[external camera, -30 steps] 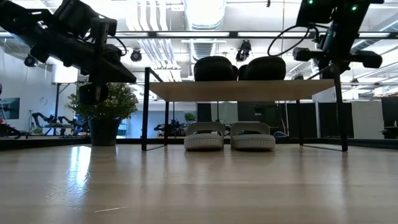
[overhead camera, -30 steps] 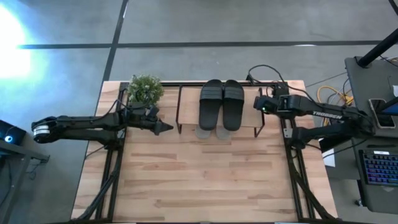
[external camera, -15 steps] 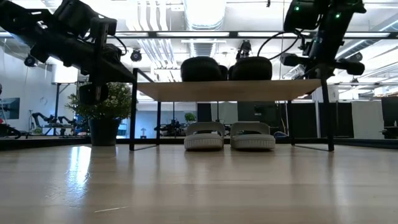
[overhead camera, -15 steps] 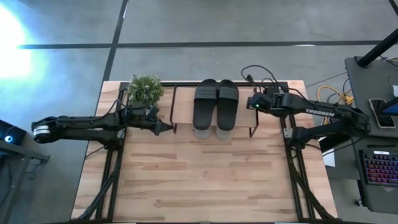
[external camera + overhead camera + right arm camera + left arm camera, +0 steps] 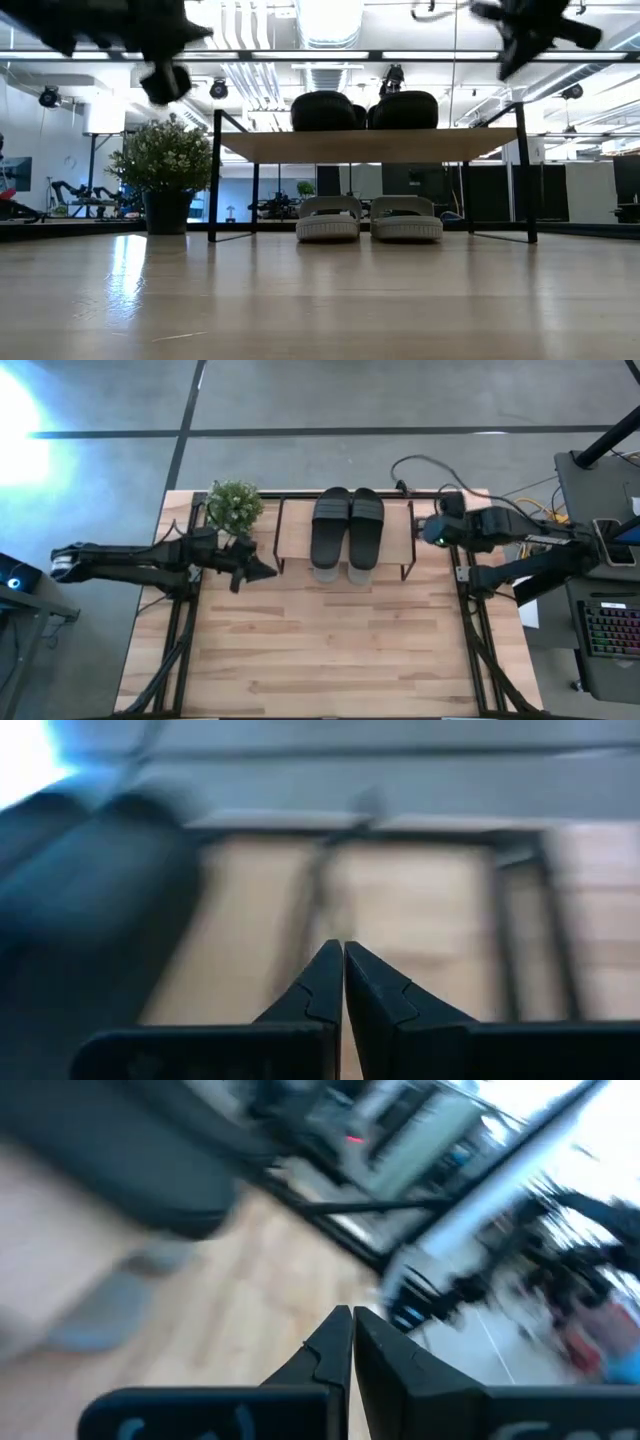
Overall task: Pick and place slides into the shelf
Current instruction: Return to Home Position
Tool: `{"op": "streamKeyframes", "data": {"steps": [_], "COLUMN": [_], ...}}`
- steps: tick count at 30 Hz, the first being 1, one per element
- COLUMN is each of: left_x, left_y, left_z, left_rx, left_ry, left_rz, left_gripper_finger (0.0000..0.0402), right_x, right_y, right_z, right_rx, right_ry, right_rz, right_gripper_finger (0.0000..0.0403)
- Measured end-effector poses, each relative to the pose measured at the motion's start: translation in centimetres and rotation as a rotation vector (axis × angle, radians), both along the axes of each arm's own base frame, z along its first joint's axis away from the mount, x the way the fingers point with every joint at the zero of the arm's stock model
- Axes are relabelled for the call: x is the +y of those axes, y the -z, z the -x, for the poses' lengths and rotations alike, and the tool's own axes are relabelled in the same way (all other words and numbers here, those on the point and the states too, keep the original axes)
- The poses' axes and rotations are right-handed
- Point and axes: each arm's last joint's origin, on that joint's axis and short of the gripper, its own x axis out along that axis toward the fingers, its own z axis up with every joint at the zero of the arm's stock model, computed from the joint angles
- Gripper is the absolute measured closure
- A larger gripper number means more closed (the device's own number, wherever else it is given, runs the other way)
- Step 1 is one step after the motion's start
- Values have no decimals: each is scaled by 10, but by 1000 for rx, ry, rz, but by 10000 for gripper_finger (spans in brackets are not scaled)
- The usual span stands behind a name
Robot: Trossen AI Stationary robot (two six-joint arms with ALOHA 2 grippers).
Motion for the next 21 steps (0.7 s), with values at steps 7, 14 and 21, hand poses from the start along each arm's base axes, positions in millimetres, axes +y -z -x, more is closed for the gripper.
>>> {"op": "streamKeyframes", "data": {"steps": [7, 14, 21], "left_x": [-34, -61, -63], "left_y": [-16, -36, -67], "left_z": [-10, -11, -12], "left_rx": [98, 52, -168], "left_ry": [98, 83, 93], "left_rz": [-91, -136, -204], "left_gripper_finger": [402, 402, 402], "right_x": [61, 132, 171], "right_y": [-16, -7, -10], "right_z": [-34, -32, -28], "right_rx": [-335, -496, -645], "right_ry": [-452, -786, -876], "right_rz": [-115, -80, -53], "right_gripper_finger": [394, 394, 394]}}
